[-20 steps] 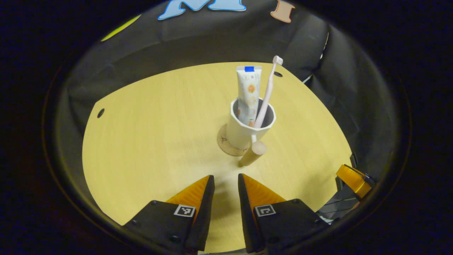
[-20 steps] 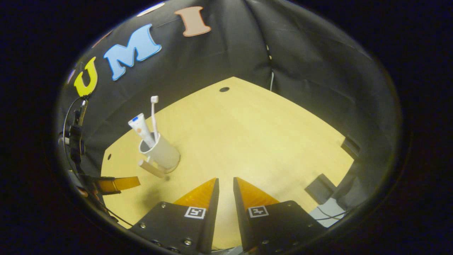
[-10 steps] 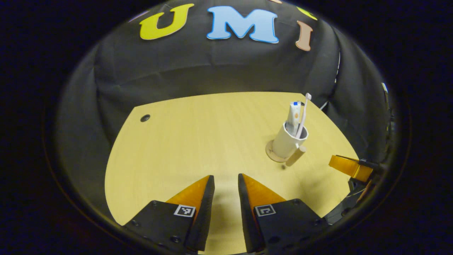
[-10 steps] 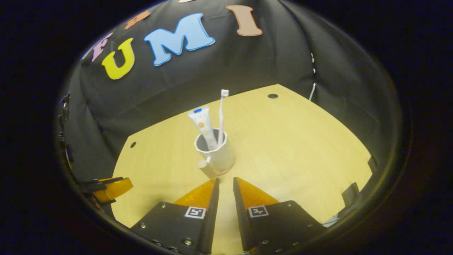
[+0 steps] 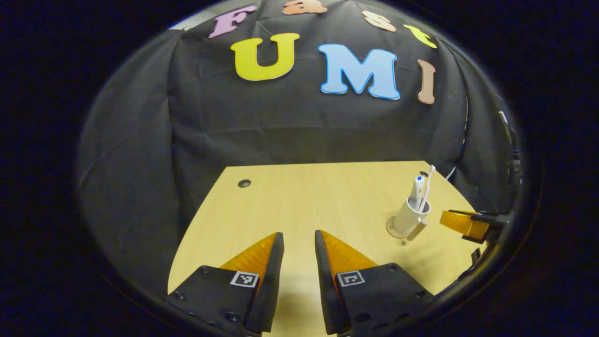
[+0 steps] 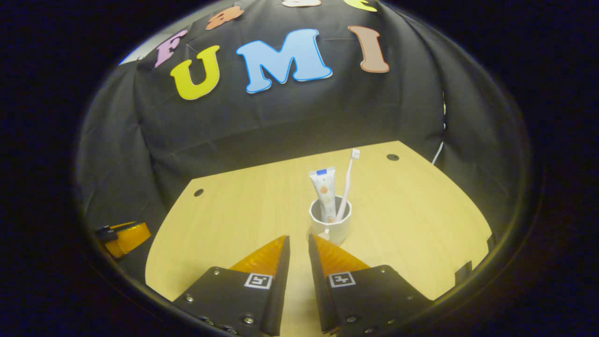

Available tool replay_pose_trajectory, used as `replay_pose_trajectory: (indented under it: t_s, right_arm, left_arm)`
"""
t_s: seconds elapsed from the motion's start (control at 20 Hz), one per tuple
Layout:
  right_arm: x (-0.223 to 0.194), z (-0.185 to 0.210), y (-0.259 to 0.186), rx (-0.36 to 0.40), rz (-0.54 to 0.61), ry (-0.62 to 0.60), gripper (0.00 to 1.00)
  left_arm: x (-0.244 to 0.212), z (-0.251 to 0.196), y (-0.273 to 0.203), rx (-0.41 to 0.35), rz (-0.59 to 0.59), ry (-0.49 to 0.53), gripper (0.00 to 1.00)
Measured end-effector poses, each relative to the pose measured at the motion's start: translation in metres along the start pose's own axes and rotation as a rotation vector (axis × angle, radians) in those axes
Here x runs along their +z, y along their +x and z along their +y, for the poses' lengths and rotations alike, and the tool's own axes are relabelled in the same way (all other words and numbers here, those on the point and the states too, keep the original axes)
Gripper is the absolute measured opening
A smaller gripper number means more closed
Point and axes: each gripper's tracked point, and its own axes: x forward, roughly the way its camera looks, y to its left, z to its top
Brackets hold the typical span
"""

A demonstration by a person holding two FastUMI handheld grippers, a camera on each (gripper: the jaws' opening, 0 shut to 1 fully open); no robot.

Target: Put the toothbrush and toothpaste on the desktop into the cup, then pick up the cup and place it on the coaster on the desktop.

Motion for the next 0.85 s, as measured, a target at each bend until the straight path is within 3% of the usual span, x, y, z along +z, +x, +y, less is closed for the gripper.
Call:
replay_pose_trajectory:
  t_s: [0.3, 0.5, 0.85]
  right_arm:
    - [0.053, 0.022, -0.024, -0.021, -0.162, -0.136, 0.29]
    - [0.093, 0.031, -0.042, 0.003, -0.263, -0.157, 0.29]
    - [0.124, 0.027, -0.050, 0.013, -0.337, -0.178, 0.29]
  left_arm:
    - [0.049, 0.000, -0.022, 0.019, -0.138, 0.019, 0.45]
    - [0.089, -0.011, -0.029, 0.014, -0.241, 0.007, 0.44]
    - [0.112, -0.048, -0.025, -0.024, -0.285, 0.042, 0.48]
